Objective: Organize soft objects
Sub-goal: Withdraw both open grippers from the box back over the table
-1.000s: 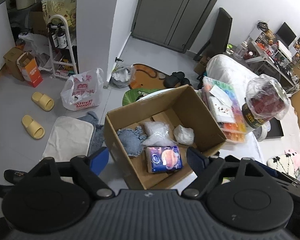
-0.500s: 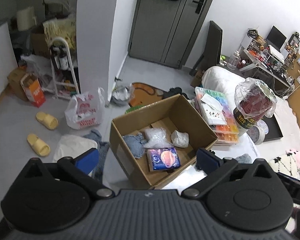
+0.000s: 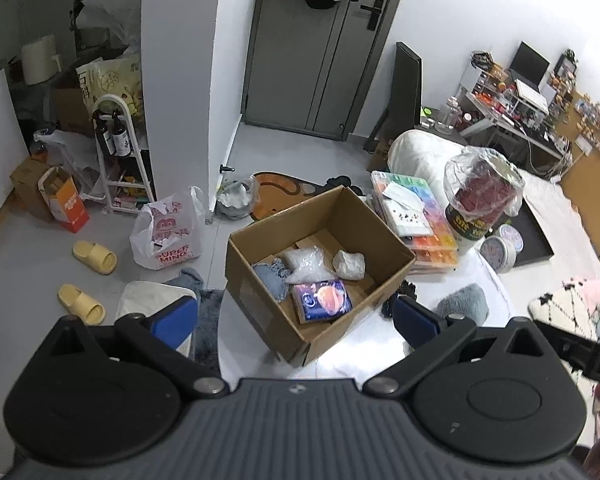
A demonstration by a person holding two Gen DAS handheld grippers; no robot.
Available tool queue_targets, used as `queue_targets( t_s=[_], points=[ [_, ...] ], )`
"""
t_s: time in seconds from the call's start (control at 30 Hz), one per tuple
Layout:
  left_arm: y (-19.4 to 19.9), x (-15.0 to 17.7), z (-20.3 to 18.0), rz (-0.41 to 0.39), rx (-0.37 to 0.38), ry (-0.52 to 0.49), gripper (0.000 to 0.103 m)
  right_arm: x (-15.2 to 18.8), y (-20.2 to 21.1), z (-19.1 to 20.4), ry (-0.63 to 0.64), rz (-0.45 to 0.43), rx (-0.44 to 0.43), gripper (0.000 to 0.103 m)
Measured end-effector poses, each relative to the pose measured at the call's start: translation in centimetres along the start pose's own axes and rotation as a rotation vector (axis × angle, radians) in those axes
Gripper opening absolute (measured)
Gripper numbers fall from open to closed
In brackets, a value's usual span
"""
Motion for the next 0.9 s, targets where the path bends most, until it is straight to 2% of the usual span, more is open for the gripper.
queue_targets(
  t_s=[0.33, 0.57, 0.9],
  points=[
    [2.8, 0.7, -0.4, 0.001, -0.018, -0.047, 0.103, -0.2, 3.1, 0.0, 0.027, -0.025, -0.003, 0.103],
    [4.8, 1.3, -1.4, -0.009, 0.002, -0.075, 0.103, -0.3, 5.2, -0.3, 0.077, -0.034, 0.016, 0.103],
    [7.5, 2.0, -1.4, -0.051, 0.021, -0.090, 0.103, -0.2, 8.3, -1.2, 0.083, -0.082, 0.018, 0.103]
  ],
)
Point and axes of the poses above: each gripper's, at about its wrist camera, not at the fingertips, and y roughly against the way its jaws point, z to its left, x to its underside, the point moved 3 cm from there along -y, roughly the way its jaws point, and after that the axes turned 13 degrees about -z, right-handed, at the moved point
